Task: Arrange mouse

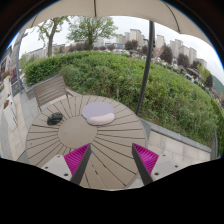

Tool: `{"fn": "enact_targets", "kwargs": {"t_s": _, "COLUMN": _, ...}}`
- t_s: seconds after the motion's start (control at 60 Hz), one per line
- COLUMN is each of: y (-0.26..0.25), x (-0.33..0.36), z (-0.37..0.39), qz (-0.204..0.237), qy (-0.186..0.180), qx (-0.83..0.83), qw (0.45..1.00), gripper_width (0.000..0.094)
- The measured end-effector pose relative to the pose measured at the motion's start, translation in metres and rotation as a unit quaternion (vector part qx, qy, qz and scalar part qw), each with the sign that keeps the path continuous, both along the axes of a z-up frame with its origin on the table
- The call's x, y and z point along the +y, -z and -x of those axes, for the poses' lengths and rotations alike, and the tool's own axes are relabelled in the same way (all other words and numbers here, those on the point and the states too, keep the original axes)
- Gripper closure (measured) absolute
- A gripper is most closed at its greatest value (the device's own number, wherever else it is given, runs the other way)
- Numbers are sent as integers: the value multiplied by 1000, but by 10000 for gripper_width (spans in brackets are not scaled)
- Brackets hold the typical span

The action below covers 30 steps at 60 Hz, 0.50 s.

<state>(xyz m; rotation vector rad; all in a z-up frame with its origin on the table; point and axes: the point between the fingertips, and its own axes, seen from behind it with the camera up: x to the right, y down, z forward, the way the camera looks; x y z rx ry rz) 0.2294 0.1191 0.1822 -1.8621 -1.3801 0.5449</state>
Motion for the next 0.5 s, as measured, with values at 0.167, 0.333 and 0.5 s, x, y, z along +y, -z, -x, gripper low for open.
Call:
{"fn": "enact_targets", "kwargs": {"t_s": 0.167, "y": -9, "x": -2, "z": 12, "qz": -7, "qy": -13, "qx": 6, "qw": 1000, "gripper_width": 83}}
{"fn": "enact_targets", "kwargs": {"t_s": 0.333, "y": 1, "x": -23, "z": 26, "qz": 3, "qy": -39, "qx": 7, "qw": 999, "gripper_width": 81}}
{"fn": "enact_targets", "kwargs": {"t_s": 0.5, "y": 8, "x": -58, "z": 40, "qz": 20, "qy": -67, "qx": 6, "qw": 998, "gripper_width": 84}}
